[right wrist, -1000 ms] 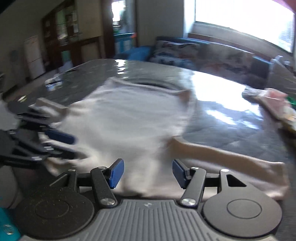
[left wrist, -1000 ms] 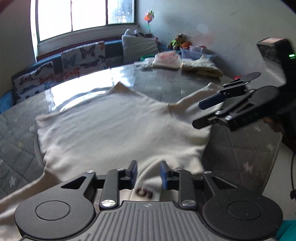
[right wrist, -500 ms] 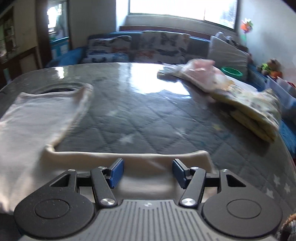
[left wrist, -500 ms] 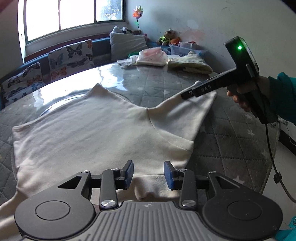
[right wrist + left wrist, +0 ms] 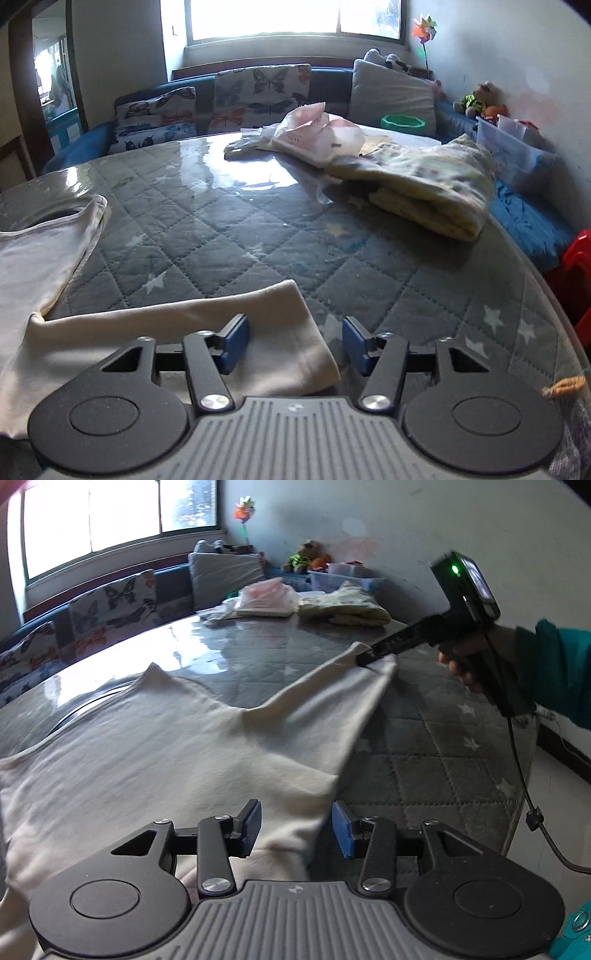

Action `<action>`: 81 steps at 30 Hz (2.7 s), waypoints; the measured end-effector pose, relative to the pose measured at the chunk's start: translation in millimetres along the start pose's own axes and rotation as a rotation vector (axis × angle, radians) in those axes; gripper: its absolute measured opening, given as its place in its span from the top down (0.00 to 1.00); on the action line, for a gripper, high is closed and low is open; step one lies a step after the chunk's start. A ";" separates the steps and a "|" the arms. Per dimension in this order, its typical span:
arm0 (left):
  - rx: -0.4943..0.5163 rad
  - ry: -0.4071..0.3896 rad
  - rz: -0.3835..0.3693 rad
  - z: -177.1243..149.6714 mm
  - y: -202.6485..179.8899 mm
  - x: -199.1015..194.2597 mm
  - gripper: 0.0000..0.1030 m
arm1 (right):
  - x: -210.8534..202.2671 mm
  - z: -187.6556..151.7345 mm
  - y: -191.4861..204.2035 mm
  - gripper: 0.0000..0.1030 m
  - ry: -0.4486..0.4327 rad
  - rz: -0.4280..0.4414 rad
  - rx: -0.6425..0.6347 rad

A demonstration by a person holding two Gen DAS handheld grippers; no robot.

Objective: Fold clothes

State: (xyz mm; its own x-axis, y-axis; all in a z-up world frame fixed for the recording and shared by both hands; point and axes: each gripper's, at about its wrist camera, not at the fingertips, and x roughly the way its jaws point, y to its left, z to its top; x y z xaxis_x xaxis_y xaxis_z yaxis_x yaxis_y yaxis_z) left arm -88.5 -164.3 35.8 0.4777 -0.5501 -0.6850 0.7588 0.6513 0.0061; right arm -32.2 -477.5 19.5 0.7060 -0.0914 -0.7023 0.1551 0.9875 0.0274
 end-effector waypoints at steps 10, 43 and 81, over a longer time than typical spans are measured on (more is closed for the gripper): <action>0.020 0.012 0.009 4.4 -13.0 22.5 0.66 | -4.6 -4.4 -6.1 0.66 0.002 0.028 0.041; -0.026 -0.066 -0.118 -11.4 5.4 -36.7 0.58 | -53.7 -23.1 2.7 0.69 0.004 -0.142 -0.131; -0.405 0.116 0.434 26.0 249.6 33.5 0.56 | 78.8 69.5 186.9 0.60 0.055 0.223 -0.288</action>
State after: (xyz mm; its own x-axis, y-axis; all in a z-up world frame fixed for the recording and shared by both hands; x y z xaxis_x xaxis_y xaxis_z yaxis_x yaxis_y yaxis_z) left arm 128.4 -33.8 33.3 0.6371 -0.1437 -0.7573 0.2657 0.9632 0.0408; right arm 100.5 -309.1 18.7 0.6614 0.1292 -0.7388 -0.2045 0.9788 -0.0119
